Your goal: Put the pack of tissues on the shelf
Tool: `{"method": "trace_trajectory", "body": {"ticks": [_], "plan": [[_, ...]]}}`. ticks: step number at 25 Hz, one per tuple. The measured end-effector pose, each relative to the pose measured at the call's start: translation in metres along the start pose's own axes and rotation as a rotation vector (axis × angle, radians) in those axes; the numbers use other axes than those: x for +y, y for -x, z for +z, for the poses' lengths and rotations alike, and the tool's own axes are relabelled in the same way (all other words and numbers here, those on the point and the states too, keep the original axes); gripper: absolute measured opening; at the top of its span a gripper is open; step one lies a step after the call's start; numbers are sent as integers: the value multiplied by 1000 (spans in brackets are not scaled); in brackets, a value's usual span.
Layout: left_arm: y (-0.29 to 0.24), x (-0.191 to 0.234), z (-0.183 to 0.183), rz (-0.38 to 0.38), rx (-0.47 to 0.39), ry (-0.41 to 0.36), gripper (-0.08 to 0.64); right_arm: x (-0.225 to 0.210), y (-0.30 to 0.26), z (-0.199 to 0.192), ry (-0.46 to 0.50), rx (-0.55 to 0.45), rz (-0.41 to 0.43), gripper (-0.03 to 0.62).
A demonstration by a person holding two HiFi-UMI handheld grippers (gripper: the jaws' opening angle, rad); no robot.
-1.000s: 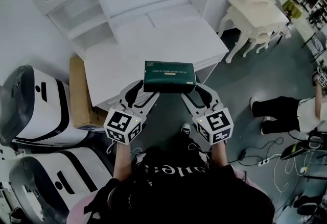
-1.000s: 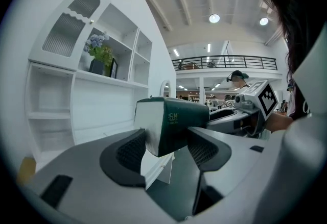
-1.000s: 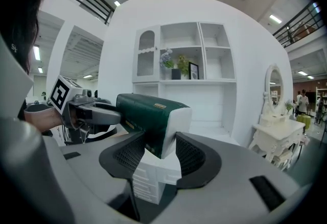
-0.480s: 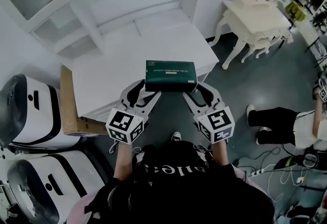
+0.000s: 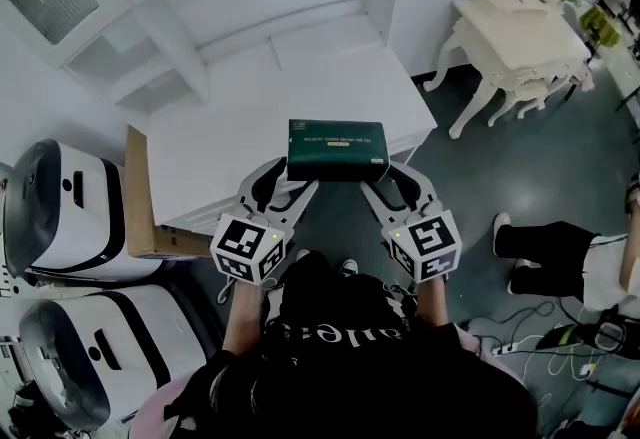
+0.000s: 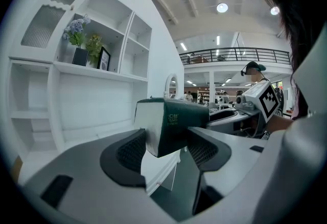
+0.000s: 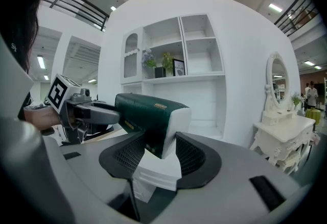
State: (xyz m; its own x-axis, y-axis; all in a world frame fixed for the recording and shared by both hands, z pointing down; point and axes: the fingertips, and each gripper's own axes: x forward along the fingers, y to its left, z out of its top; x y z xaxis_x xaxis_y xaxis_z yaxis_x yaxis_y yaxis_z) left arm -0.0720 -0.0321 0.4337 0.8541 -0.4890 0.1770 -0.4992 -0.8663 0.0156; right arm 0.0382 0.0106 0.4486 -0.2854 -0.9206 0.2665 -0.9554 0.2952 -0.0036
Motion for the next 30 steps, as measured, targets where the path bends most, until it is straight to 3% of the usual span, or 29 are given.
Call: {"method": "trace_trajectory", "body": {"ticks": [5, 16, 30], "plan": [[-12, 6, -1, 8, 7, 5, 265, -10, -10, -2, -6, -2, 6, 215], [-107, 27, 28, -58, -10, 15, 262, -97, -41, 25, 27, 1, -55, 215], [-221, 114, 103, -116, -95, -10, 259, -199, -131, 106, 92, -55, -132, 215]]}}
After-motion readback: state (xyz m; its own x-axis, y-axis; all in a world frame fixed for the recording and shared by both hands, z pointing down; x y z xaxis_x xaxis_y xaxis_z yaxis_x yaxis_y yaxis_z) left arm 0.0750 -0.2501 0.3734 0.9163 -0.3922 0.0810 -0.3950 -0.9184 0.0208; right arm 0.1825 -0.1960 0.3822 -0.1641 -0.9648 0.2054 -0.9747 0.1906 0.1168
